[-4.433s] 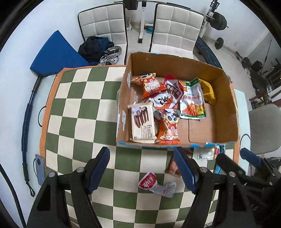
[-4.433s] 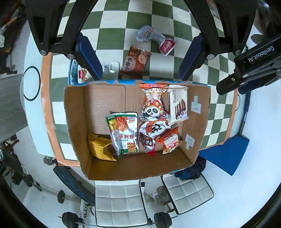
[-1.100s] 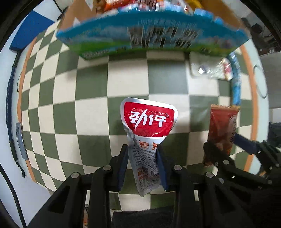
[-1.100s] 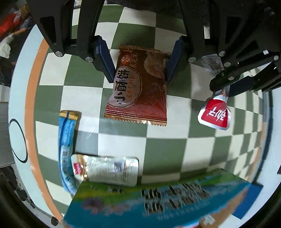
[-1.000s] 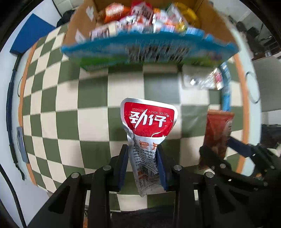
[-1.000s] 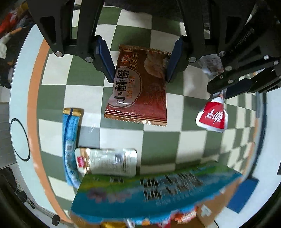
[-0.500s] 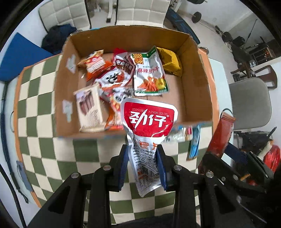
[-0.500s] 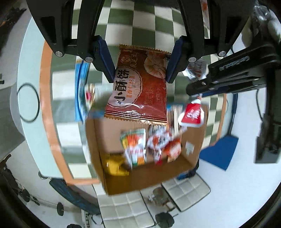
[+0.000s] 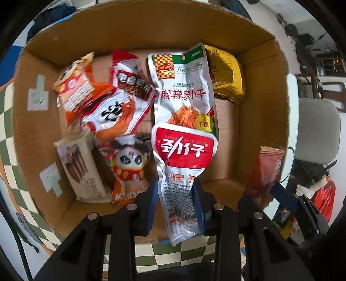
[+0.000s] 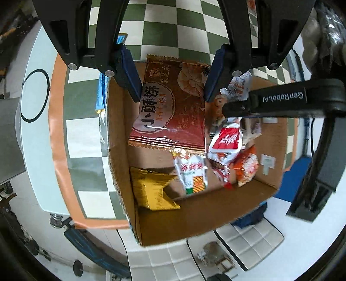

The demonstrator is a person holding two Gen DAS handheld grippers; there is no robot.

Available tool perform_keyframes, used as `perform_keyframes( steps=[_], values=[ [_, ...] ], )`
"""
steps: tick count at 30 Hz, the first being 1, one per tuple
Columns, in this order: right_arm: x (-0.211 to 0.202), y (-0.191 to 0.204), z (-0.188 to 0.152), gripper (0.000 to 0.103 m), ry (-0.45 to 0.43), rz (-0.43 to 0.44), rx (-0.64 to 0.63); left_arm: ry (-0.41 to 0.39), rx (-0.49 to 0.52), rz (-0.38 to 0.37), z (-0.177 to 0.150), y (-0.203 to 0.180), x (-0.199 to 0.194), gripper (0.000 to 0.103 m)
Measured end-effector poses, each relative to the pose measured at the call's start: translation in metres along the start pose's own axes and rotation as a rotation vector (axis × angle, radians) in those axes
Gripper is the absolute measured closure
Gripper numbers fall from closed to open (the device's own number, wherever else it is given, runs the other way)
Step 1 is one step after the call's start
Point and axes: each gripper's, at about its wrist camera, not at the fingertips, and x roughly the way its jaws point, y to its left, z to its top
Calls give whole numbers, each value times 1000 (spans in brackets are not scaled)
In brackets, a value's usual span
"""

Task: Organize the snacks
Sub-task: 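Lift both packets over the box and open both tools to release them, then move both open tools back toward the remaining snacks beside the box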

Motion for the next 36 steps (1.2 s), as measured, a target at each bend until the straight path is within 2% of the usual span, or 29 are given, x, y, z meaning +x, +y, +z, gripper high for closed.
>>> perform_keyframes(
  steps=[8,14,15,17,18,19,20,21,26,29,32,36],
  values=[
    [24,-1,16,41,40,-55,-19,64,12,20,18,-5,22,74],
    [36,-1,20,41,89,-62,-28,111,14,57,21,-8,37,71],
    [39,-1,21,41,107,-63,-23,107,13,56,21,-9,37,68],
    [42,-3,20,40,121,-81,-14,94,8,53,21,-10,35,63],
    [42,-3,20,40,123,-88,-17,88,7,52,19,-11,35,58],
    [41,-3,20,35,124,-89,-19,80,3,49,18,-9,30,52],
    [40,-3,19,29,126,-85,-16,71,0,45,17,-9,27,41],
    [37,-3,18,28,127,-71,-14,60,-1,38,16,-7,21,37],
    [23,1,16,16,111,-80,-27,18,-5,43,5,-1,0,35],
    [15,1,14,16,98,-90,-30,-17,6,58,-7,-2,-13,30],
    [4,3,10,15,80,-100,-37,-57,16,70,-18,0,-26,29],
    [-10,7,4,15,47,-100,-47,-149,36,109,-43,-5,-51,29]
  ],
)
